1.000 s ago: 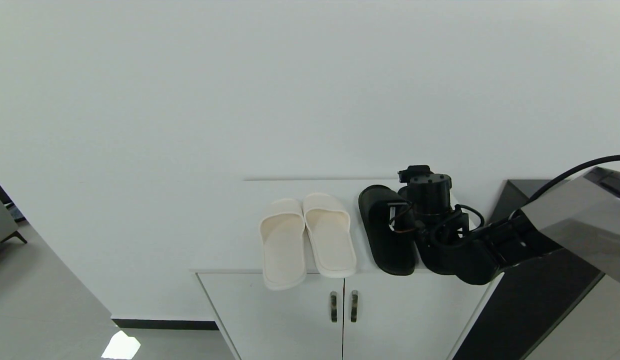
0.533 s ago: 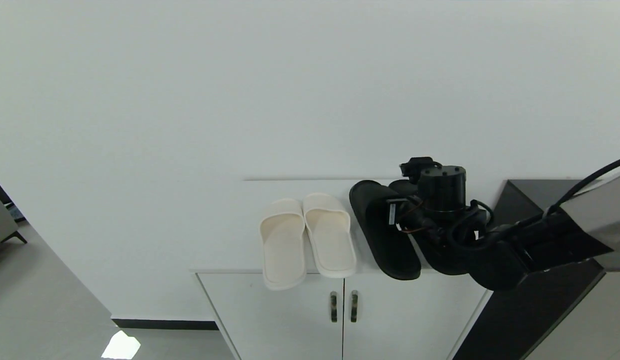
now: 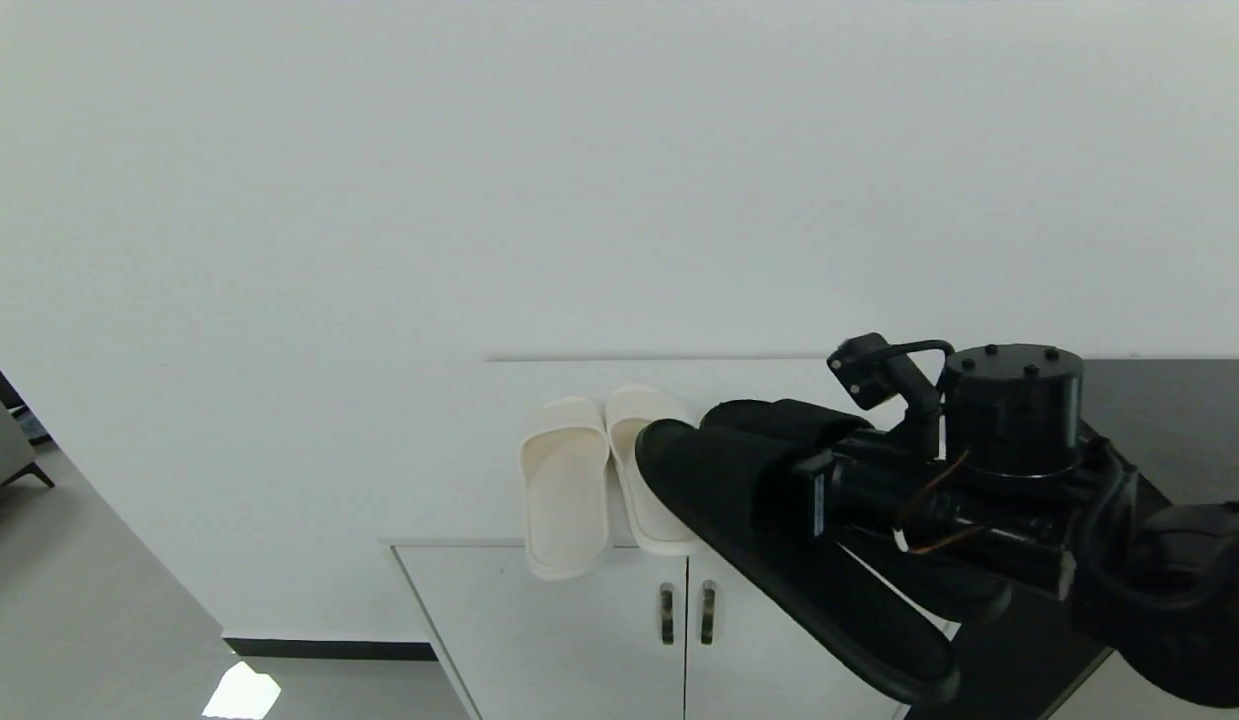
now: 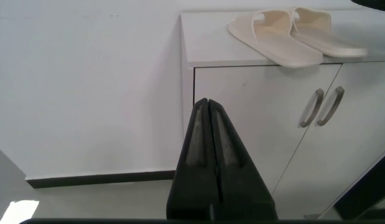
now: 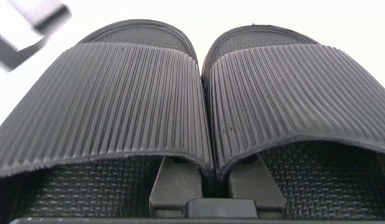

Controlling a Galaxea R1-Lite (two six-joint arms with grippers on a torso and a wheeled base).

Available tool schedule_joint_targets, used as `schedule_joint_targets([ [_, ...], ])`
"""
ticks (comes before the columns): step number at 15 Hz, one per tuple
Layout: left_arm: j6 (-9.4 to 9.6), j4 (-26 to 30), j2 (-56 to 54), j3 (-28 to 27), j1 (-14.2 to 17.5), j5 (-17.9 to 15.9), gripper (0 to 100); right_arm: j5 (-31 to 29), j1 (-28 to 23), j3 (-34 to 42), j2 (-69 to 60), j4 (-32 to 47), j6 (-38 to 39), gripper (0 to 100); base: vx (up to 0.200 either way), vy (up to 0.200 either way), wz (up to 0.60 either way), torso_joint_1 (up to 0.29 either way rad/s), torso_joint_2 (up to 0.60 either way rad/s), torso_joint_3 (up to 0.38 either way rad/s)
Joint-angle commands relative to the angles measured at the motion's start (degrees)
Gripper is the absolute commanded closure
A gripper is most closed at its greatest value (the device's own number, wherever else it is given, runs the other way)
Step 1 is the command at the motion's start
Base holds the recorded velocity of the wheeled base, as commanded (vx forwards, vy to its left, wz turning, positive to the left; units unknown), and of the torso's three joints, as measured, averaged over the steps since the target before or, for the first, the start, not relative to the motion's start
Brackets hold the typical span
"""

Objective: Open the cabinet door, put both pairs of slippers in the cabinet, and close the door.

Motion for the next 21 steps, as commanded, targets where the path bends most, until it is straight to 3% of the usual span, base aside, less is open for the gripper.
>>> schedule_joint_targets([
  [1,-0.01,-0.01,-0.01,0.00,0.01,-0.11,100,4.41,0.45,4.45,-5.23,-0.09,0.11,100,0.000,0.000,0.00,0.000,0.00,0.000],
  [5,-0.01,-0.01,-0.01,0.00,0.01,-0.20,100,7.22,1.50,6.03,-7.25,-0.09,0.63,100,0.000,0.000,0.00,0.000,0.00,0.000],
  [14,-0.09,-0.01,-0.01,-0.09,0.01,-0.20,100,8.63,1.50,10.25,-9.89,-1.05,0.72,100,-0.200,0.000,0.00,0.000,0.00,0.002],
  [19,-0.18,-0.01,-0.01,-0.09,0.01,-0.20,100,20.58,1.50,16.14,-14.81,-1.93,0.63,100,0.000,0.000,0.00,0.000,0.00,0.000],
  [21,-0.53,-0.01,-0.01,-0.09,0.01,-0.20,100,21.20,1.33,17.02,-14.55,-2.37,0.63,100,0.000,0.000,0.00,0.000,0.00,0.000],
])
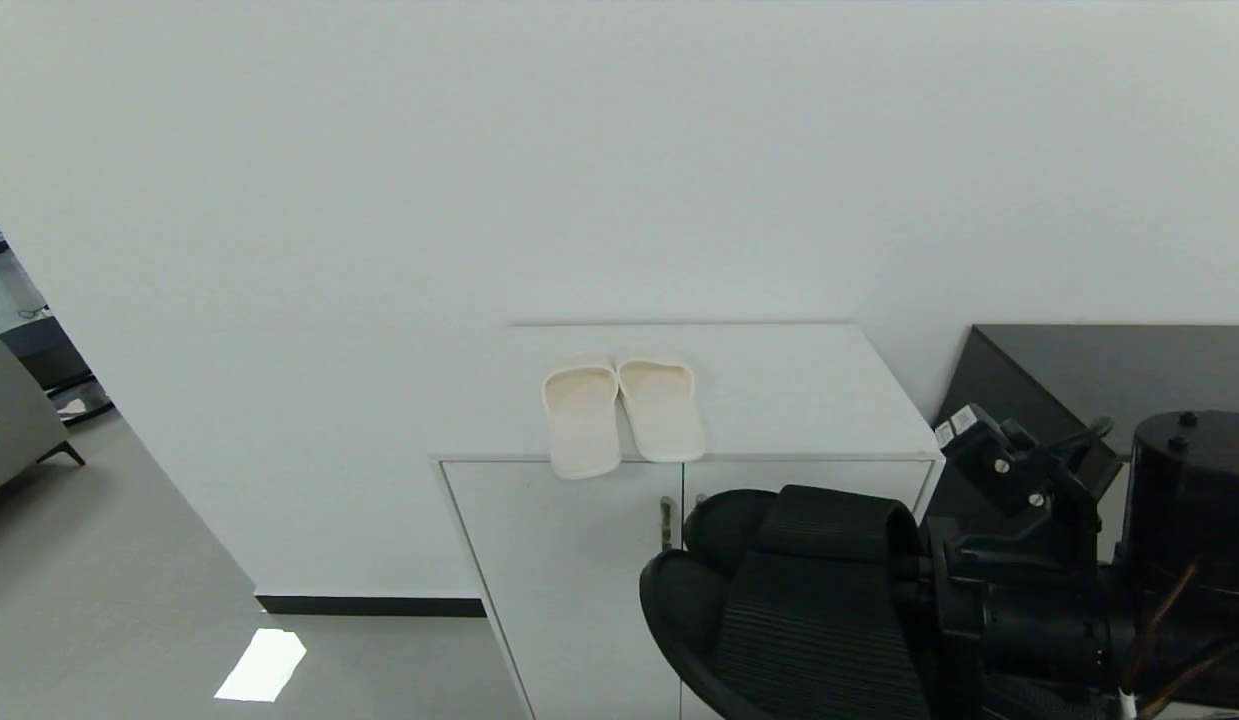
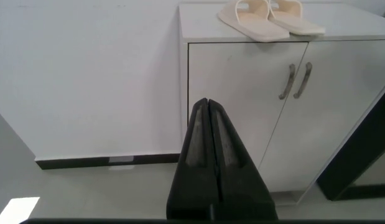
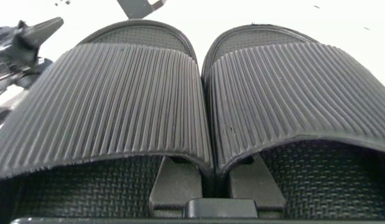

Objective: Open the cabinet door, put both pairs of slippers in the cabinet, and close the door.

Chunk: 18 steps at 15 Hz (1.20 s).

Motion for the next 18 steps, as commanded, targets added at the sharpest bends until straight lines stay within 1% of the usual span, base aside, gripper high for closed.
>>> schedule_joint_targets([
  [1,-0.13,-0.01,-0.01,-0.01,0.02,0.02,100,-0.02,-0.05,0.80,-0.36,-0.31,-0.31,100,0.000,0.000,0.00,0.000,0.00,0.000],
  [2,-0.13,-0.01,-0.01,-0.01,0.02,0.02,100,-0.02,-0.05,1.06,-0.27,-0.31,-0.49,100,0.000,0.000,0.00,0.000,0.00,0.000],
  [13,-0.13,-0.01,-0.01,-0.01,0.02,0.02,100,-0.02,-0.05,1.15,-0.10,-0.31,-0.58,100,0.000,-0.200,0.00,0.004,0.00,0.000],
  [18,-0.13,-0.01,-0.01,-0.01,0.02,0.02,100,-0.02,-0.23,1.15,0.52,-0.40,-0.58,100,0.000,0.000,0.00,0.000,0.00,0.000],
])
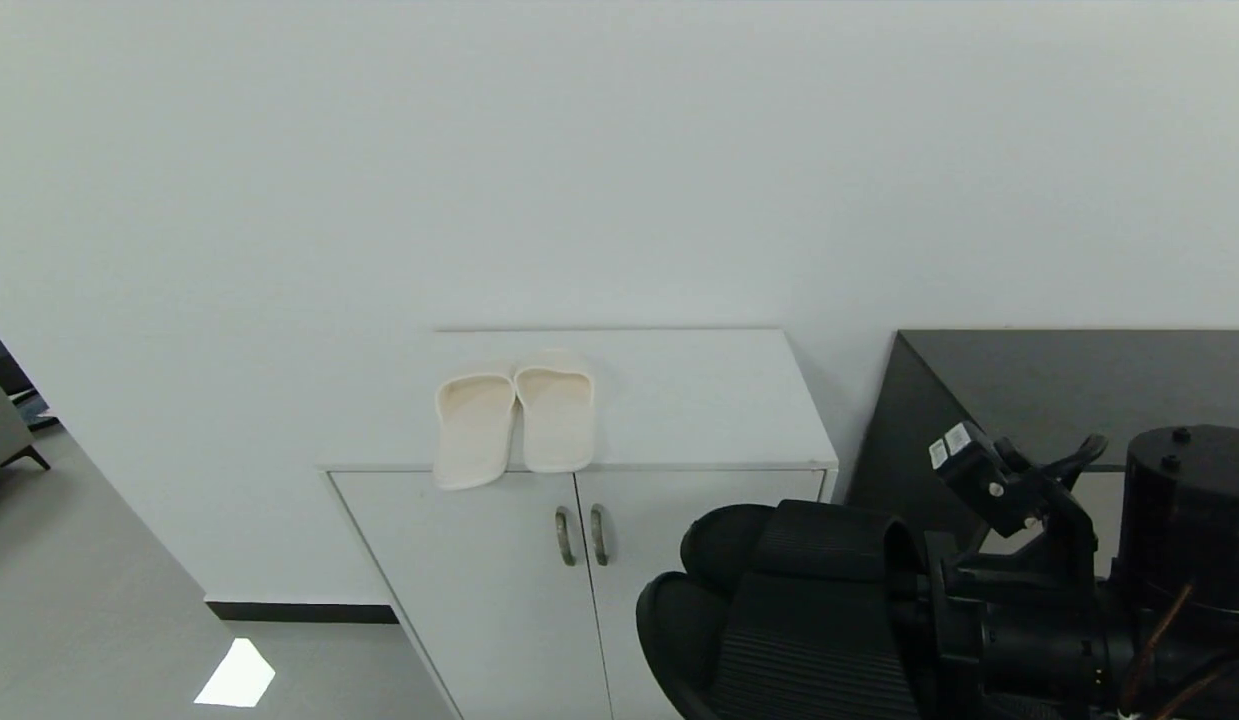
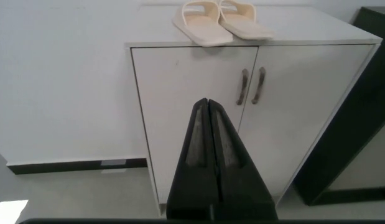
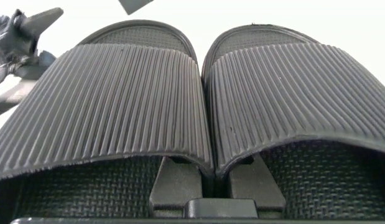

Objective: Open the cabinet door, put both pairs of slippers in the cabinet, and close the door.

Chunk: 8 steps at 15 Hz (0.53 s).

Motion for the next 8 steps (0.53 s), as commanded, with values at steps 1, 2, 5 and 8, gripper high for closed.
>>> schedule_joint_targets([
  [1,-0.02,-0.01,-0.01,0.01,0.07,-0.01,100,-0.02,-0.09,-0.01,0.61,-0.04,0.02,100,0.000,0.000,0.00,0.000,0.00,0.000],
  [2,0.07,-0.01,-0.01,0.01,0.07,-0.01,100,-0.02,-0.09,0.08,0.61,-0.04,0.02,100,0.000,0.000,0.00,0.000,0.00,0.000],
  [5,0.07,-0.01,-0.01,0.01,0.07,-0.01,100,-0.02,-0.09,0.43,0.70,-0.04,0.02,100,0.000,0.000,0.00,-0.128,0.28,0.154],
  [8,0.07,-0.01,-0.01,0.01,0.07,-0.01,100,-0.02,-0.09,0.78,0.61,-0.31,-0.07,100,0.000,0.000,0.00,-0.201,0.46,0.240],
])
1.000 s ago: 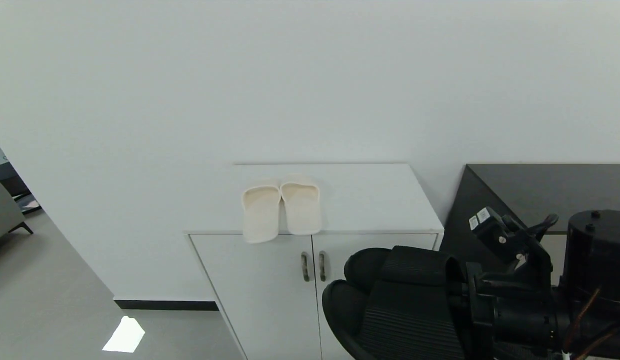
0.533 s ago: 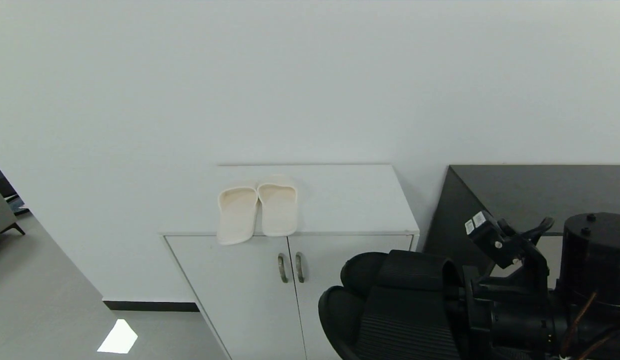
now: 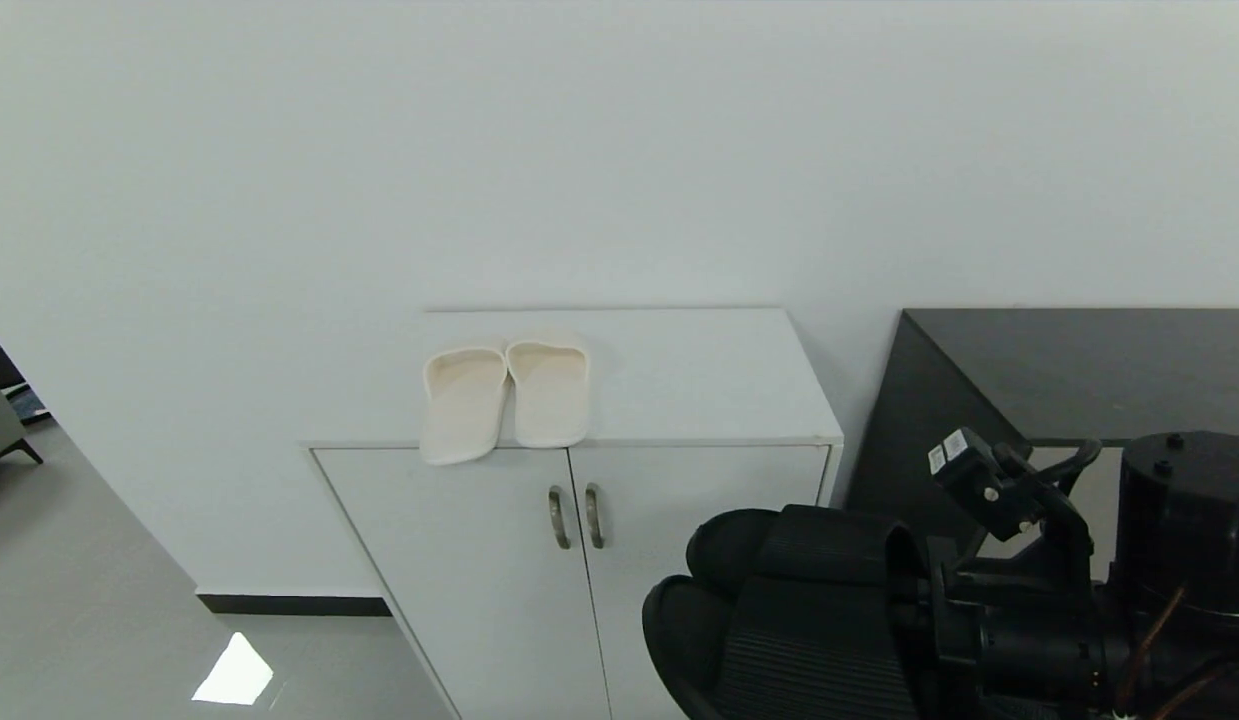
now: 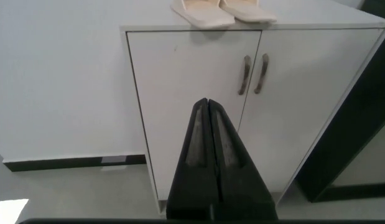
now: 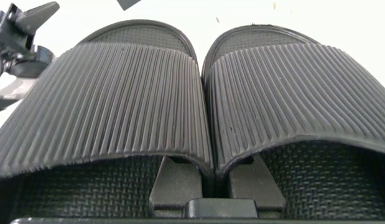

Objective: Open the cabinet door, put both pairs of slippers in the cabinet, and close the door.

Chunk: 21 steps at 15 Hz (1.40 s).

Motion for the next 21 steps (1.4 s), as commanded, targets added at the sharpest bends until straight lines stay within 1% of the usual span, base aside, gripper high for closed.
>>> schedule_joint_targets([
  [1,-0.01,-0.01,-0.01,0.01,0.02,0.01,100,0.03,-0.03,0.21,0.26,-0.46,-0.01,100,0.000,0.000,0.00,-0.251,0.54,0.295],
  [9,0.08,-0.01,-0.01,0.01,0.02,-0.17,100,0.03,-0.03,0.39,0.34,-0.55,-0.10,100,0.000,0.000,0.00,-0.238,0.54,0.294],
  [10,0.08,-0.01,-0.01,0.01,0.02,-0.25,0,0.12,-0.03,0.39,0.43,-0.55,-0.01,100,0.000,0.000,0.00,-0.222,0.52,0.281],
  [15,0.08,-0.01,-0.01,0.01,0.02,-0.17,0,0.03,-0.12,0.47,1.66,-1.78,-0.10,100,0.000,0.000,0.00,-0.213,0.50,0.289],
  [18,0.16,-0.01,-0.01,0.01,0.02,-0.17,0,0.03,-0.03,0.91,2.19,-4.24,-0.10,100,0.000,0.000,0.00,-0.189,0.48,0.286],
  [21,0.16,-0.01,-0.01,0.01,0.02,-0.17,0,-0.06,-0.03,1.62,2.37,-4.33,-0.18,100,0.000,0.000,0.00,-0.175,0.47,0.292],
])
